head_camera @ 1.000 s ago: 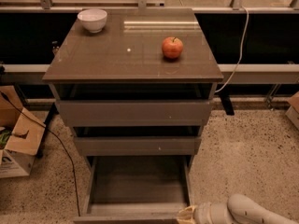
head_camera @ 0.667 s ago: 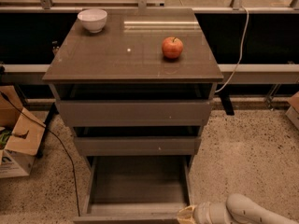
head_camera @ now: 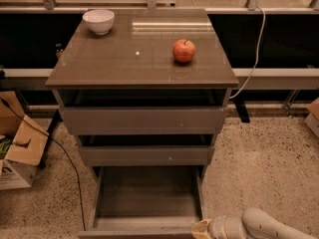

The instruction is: Close bottom drawer

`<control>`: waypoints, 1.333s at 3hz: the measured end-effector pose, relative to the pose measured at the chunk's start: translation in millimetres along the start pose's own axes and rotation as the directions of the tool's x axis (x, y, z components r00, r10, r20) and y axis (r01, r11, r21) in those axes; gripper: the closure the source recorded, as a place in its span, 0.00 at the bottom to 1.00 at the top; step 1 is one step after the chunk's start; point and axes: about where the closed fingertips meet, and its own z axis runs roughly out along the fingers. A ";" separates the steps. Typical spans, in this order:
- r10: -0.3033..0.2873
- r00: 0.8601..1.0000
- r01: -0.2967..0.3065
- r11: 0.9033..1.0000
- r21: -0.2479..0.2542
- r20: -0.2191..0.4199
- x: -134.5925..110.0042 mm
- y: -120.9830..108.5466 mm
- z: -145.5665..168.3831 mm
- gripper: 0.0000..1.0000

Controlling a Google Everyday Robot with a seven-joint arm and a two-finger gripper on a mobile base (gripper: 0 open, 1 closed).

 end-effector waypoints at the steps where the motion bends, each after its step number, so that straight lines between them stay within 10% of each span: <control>1: 0.026 1.000 -0.026 1.000 0.005 -0.005 9.0 -13.4 7.4 1.00; 4: 0.063 0.998 -0.063 0.996 0.056 -0.010 33.4 -24.7 5.8 1.00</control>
Offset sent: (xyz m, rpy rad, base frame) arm 0.0232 -0.0210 -0.0455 -0.0347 0.0487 -0.0591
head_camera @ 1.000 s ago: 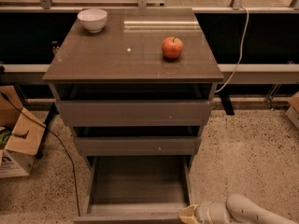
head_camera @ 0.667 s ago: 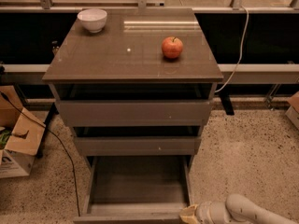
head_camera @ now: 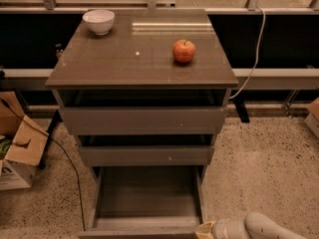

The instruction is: Close bottom drawer

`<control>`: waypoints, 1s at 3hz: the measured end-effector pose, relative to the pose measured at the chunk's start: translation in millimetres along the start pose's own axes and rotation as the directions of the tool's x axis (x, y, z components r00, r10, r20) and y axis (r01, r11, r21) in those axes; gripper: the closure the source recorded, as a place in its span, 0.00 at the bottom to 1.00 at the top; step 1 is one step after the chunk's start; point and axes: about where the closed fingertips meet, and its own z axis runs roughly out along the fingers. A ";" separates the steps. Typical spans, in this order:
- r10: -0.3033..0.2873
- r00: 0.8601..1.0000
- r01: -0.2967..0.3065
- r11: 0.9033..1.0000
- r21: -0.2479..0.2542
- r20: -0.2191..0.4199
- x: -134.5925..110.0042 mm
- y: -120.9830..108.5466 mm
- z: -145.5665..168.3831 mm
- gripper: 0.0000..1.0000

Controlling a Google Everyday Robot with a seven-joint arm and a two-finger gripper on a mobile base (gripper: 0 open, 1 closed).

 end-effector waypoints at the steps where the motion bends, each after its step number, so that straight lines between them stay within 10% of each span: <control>1: 0.023 1.000 -0.023 1.000 0.008 0.003 11.1 0.9 -2.5 1.00; 3: 0.087 0.996 -0.087 0.996 -0.009 -0.008 34.9 -9.4 10.8 1.00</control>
Offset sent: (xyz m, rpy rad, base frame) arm -0.0150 -0.0248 -0.0326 0.0091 0.0721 -0.0707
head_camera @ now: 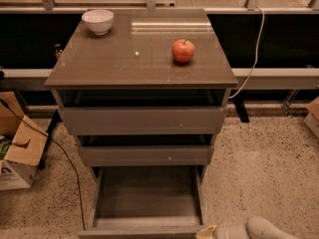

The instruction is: Close bottom drawer

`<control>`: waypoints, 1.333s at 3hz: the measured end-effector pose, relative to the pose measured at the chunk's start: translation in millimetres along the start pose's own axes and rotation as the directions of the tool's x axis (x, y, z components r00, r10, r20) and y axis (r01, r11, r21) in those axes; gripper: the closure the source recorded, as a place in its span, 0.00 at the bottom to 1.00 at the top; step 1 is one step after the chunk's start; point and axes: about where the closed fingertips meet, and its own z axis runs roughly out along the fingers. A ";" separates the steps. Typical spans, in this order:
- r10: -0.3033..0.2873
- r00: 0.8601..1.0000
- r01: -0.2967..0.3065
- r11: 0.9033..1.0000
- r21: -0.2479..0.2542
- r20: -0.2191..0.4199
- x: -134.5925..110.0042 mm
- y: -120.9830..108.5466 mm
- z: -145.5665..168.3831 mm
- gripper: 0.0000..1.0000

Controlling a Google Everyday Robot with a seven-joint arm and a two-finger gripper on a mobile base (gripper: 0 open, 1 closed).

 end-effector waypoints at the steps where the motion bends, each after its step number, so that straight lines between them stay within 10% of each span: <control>1: 0.000 1.000 0.000 1.000 0.000 0.000 -1.3 0.7 -1.3 1.00; 4: -0.063 0.996 0.063 0.998 -0.003 0.056 -34.0 -13.5 27.3 1.00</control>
Offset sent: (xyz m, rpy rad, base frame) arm 0.0553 0.0222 -0.0186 0.0284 0.0018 0.0543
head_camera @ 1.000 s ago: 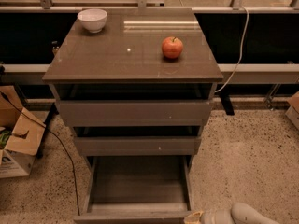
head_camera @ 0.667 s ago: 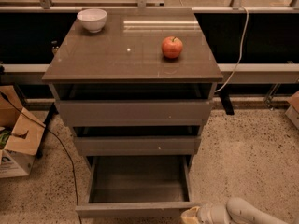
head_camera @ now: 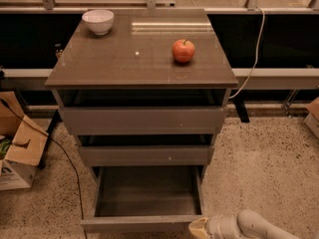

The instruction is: Close bottom drawer

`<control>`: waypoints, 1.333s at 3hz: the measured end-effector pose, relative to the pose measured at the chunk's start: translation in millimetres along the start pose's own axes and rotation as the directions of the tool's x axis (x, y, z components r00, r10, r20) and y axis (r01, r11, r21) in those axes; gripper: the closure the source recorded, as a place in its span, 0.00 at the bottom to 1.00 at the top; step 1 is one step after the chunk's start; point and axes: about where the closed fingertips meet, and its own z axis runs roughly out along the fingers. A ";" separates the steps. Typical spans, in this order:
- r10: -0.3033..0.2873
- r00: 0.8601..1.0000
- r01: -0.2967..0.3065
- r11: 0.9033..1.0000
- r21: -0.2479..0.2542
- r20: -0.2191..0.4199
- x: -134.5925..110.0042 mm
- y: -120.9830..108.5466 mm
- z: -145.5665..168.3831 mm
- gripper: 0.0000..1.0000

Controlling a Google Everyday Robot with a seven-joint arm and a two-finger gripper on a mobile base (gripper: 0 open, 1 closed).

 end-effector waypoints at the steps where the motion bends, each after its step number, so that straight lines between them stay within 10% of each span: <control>1: -0.044 0.998 0.045 0.999 -0.013 0.053 -21.2 -7.0 23.1 1.00; 3: -0.107 0.985 0.111 0.994 -0.018 0.138 -58.1 -29.4 53.6 1.00; 4: -0.130 0.969 0.134 0.991 -0.005 0.209 -80.9 -42.3 69.1 0.78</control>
Offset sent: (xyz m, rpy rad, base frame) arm 0.1121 0.0699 -0.0051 0.1492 -0.2167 0.0517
